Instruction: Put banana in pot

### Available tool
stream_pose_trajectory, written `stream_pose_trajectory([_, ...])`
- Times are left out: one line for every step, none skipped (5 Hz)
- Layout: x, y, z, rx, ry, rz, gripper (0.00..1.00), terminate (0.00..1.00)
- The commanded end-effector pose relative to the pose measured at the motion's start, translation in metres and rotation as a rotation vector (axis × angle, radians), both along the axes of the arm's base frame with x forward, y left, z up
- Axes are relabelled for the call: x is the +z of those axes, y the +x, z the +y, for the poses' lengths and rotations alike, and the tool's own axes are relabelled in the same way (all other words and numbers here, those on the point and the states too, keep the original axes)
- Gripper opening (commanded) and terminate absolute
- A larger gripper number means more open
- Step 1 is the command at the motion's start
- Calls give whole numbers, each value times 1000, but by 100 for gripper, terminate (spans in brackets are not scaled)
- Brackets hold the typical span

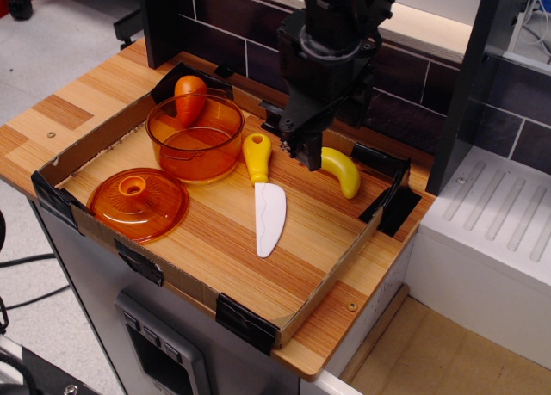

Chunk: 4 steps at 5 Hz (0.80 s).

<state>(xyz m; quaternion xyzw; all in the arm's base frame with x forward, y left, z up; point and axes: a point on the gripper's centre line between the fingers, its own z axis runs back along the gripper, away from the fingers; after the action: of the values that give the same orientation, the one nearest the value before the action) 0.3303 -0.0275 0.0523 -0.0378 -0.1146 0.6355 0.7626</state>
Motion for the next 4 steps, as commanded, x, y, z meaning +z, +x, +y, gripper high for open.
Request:
stream_pose_trajectory([3, 20, 7, 48, 30, 8, 100, 0])
stream_pose_trajectory([-5, 22, 7, 68, 24, 34, 100, 0])
stream_pose_trajectory([-13, 21, 4, 66, 25, 56, 100, 0])
stream_pose_trajectory([-20, 22, 4, 73, 20, 64, 100, 0])
